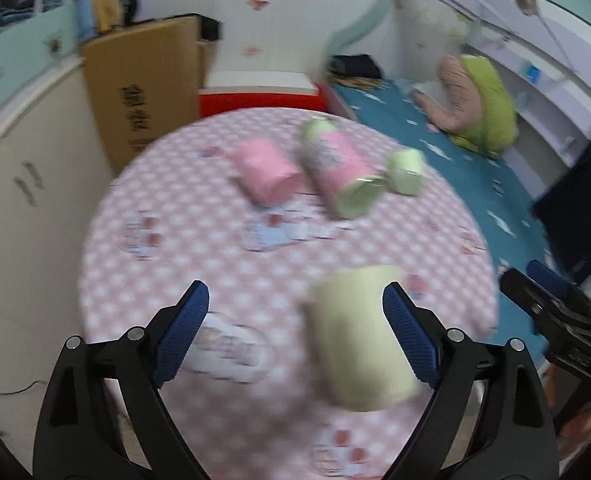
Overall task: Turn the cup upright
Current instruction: 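Grasp the pale green cup with the right gripper while the left gripper releases it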
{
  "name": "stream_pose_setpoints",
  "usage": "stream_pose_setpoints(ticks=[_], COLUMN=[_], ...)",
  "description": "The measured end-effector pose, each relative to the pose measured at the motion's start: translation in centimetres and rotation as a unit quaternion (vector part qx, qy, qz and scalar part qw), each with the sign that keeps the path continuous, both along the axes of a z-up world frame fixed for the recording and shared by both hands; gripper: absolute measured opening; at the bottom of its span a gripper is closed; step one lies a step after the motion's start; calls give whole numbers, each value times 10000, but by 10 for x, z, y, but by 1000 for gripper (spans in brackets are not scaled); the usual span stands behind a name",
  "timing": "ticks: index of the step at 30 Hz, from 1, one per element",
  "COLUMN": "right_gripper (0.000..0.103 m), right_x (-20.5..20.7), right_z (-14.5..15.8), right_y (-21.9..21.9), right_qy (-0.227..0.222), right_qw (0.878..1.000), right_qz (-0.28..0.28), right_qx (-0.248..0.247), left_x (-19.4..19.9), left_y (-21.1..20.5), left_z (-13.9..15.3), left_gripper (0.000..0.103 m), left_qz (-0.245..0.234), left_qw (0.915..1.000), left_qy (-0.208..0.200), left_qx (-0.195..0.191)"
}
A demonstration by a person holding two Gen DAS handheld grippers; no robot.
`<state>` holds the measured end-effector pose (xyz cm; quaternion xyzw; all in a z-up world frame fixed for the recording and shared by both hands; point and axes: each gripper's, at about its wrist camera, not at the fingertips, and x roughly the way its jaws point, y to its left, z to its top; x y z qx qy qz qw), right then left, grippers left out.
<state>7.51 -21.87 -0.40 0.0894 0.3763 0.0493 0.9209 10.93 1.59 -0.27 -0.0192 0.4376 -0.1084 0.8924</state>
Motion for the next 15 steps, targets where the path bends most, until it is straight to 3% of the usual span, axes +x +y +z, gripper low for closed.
stream_pose_setpoints(ticks=[6, 11, 15], right_gripper=[95, 95, 94], right_x=[35, 59, 78], right_z=[-14, -37, -58], right_y=[76, 118, 125], right_qy=[585, 1197, 1812], right_qw=[9934, 9839, 9738], right_qz=[974, 1269, 1372], right_qx=[-149, -389, -11], left_x=[8, 15, 23], left_y=[52, 79, 100], left_z=[-21, -39, -55], left_gripper=[89, 89, 89], left_qz=[408, 532, 717], left_qw=[9989, 9979, 9964], left_qy=[194, 326, 447], left_qx=[103, 145, 68])
